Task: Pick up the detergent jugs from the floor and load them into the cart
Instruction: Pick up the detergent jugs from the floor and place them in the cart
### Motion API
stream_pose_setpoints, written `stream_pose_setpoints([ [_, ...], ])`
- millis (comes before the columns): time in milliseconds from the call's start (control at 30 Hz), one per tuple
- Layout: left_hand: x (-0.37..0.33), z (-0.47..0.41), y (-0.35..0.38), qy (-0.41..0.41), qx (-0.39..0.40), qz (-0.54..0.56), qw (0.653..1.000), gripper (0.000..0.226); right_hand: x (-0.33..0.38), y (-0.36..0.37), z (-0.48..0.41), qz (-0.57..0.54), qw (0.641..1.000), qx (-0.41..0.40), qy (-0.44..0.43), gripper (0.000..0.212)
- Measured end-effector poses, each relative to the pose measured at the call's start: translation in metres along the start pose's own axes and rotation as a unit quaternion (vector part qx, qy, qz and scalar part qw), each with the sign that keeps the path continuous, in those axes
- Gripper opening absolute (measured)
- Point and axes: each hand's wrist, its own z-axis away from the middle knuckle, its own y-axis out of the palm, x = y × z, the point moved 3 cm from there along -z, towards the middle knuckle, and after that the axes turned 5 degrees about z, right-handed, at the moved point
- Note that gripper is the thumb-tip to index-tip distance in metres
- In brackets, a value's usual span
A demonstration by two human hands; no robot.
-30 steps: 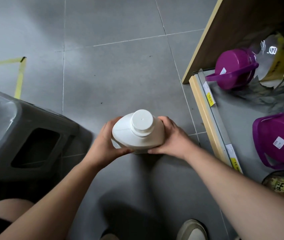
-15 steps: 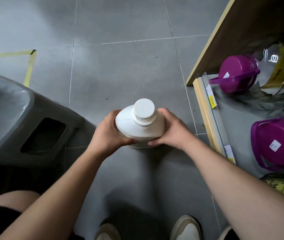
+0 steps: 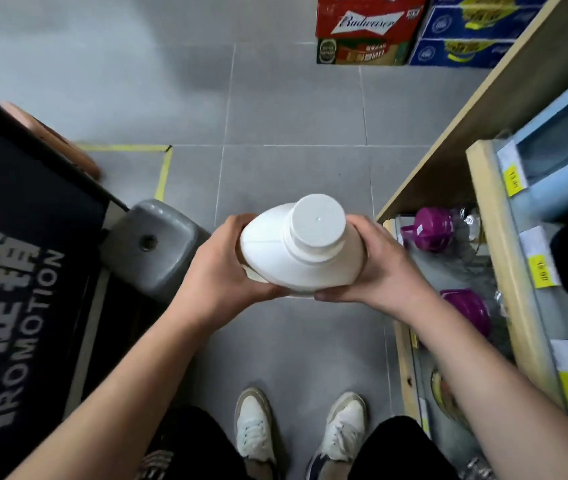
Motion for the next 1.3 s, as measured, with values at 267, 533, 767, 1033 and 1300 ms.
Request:
stream_pose_setpoints([
  [267, -0.218, 0.072, -0.157, 0.063, 0.001, -0.011, 0.998, 0.090, 0.226, -0.153, 0.075, -0.007, 0.999, -0.045, -0.029, 0.103],
  [533, -0.334, 0.125, -0.243, 0.175, 0.000, 0.036, 0.984, 0.097, 0.370, -0.233, 0.146, -0.024, 0.993, -0.107, -0.049, 0.087],
  [767, -0.347, 0.148, -0.272, 0.195, -0.016, 0.120, 0.973, 0.094, 0.415, -0.246, 0.160, -0.012, 0.993, -0.095, -0.075, 0.089],
  [1033, -0.322, 0.179, -0.309, 0.174, -0.077, 0.172, 0.967, 0.093, 0.452, -0.216, 0.142, -0.007, 0.991, -0.049, -0.120, 0.090],
  [1300, -0.288, 0.238, -0.347, 0.131, -0.218, 0.155, 0.955, 0.089, 0.493, -0.165, 0.114, 0.006, 0.975, 0.040, -0.220, 0.090],
])
